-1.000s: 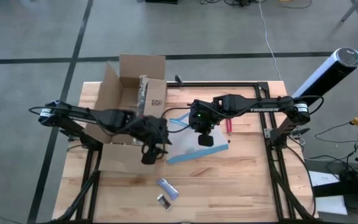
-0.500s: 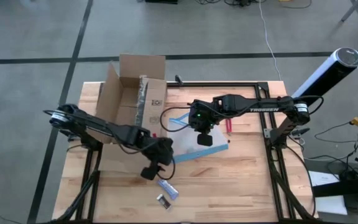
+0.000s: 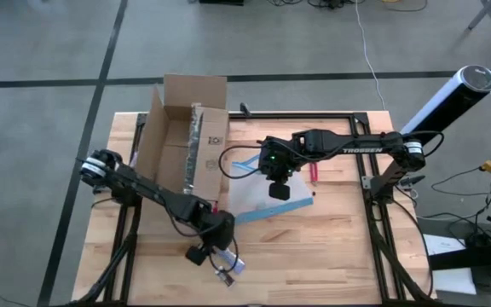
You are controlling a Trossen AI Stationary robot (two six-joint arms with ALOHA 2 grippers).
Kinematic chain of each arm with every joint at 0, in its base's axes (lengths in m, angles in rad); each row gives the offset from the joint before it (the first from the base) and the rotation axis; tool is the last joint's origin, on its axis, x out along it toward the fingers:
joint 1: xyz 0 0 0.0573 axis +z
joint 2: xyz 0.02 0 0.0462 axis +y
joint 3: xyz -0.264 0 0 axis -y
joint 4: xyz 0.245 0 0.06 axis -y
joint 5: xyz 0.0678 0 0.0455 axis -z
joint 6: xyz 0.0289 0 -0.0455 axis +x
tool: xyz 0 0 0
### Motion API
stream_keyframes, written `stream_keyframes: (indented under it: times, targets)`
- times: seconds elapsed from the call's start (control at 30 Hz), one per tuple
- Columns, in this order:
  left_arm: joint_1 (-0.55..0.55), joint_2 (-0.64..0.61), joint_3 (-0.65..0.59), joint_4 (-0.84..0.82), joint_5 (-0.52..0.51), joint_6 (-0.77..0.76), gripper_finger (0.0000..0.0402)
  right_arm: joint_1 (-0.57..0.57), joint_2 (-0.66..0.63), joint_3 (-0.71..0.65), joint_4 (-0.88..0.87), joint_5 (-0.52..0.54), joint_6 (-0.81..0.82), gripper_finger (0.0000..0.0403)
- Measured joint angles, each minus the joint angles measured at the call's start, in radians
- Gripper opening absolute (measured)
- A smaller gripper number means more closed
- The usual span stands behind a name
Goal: Unpack boxes
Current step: Put the purple chocolate bar into the blue transparent zip bag
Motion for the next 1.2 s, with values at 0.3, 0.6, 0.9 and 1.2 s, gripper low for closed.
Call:
stream_keyframes:
  times: [0.3, 0.6, 0.9, 1.2]
  targets:
    - [-0.014, 0.100, -0.003, 0.078, -0.036, -0.045, 0.0190, 0.000, 0.000, 0.000, 0.024, 0.004, 0.031, 0.0000]
    - [-0.013, 0.142, -0.004, 0.059, -0.038, -0.072, 0.0157, 0.000, 0.000, 0.000, 0.027, 0.002, 0.039, 0.0000]
    - [-0.012, 0.143, -0.006, 0.059, -0.064, -0.074, 0.0063, 0.000, 0.000, 0.000, 0.031, 0.000, 0.039, 0.0000]
    - [-0.010, 0.138, -0.006, 0.058, -0.072, -0.106, 0.0002, 0.000, 0.000, 0.000, 0.032, -0.001, 0.039, 0.0000]
